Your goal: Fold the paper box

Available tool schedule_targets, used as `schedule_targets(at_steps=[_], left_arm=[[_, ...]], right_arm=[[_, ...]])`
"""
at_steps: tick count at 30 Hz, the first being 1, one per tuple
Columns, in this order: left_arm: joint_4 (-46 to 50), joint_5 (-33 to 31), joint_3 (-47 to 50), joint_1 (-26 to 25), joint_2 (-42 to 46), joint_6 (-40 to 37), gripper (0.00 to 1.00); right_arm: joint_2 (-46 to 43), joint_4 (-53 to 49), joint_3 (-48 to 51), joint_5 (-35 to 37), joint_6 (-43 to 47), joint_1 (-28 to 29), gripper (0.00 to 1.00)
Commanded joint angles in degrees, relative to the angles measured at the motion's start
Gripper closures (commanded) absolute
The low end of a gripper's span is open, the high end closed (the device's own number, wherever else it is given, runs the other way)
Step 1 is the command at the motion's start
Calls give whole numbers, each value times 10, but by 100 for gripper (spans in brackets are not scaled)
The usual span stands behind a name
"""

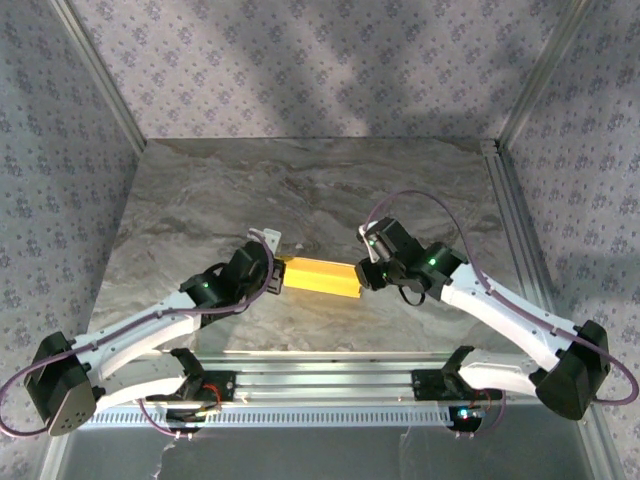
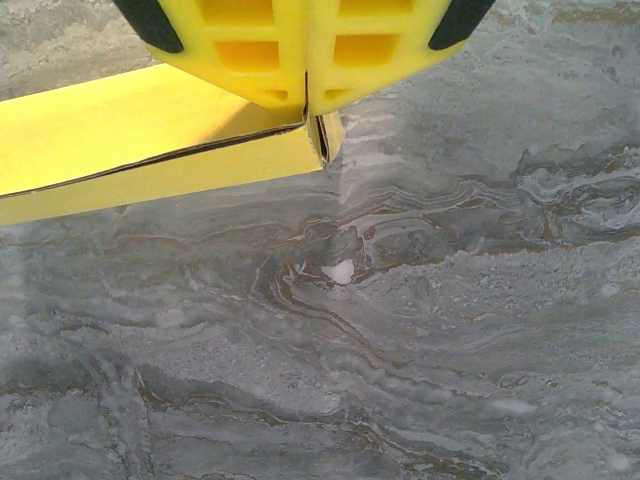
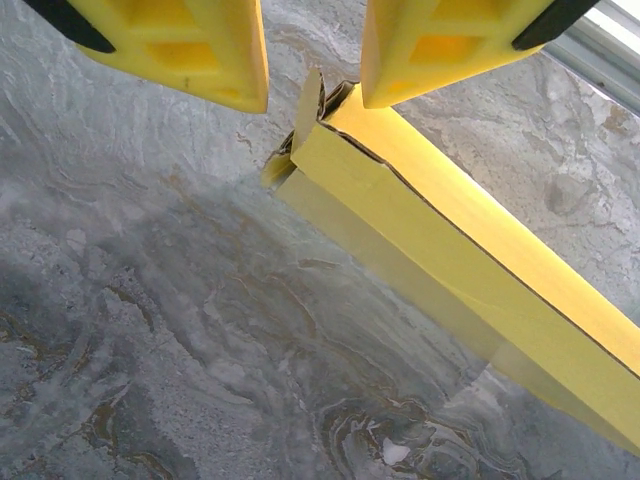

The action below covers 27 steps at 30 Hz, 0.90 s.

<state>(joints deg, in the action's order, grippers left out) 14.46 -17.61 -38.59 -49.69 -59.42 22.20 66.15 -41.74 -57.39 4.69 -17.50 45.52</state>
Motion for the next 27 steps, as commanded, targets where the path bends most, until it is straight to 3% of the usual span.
schedule_targets(at_steps=[1,14,22,27], left_arm=[[44,-2,-9,-5,-11,7,100],[53,-2,-18,-7,-15,12,100],[59,-1,-27,-11,-17,34,100],[58,-2,-34,-21,-21,49,100]], right_arm=[[5,-3,-11,18,-13,-1,71],[21,12,-15,14,-21,3,79],[26,16,-18,31,-59,4,100],[31,29,-21,30,-88,6,100]])
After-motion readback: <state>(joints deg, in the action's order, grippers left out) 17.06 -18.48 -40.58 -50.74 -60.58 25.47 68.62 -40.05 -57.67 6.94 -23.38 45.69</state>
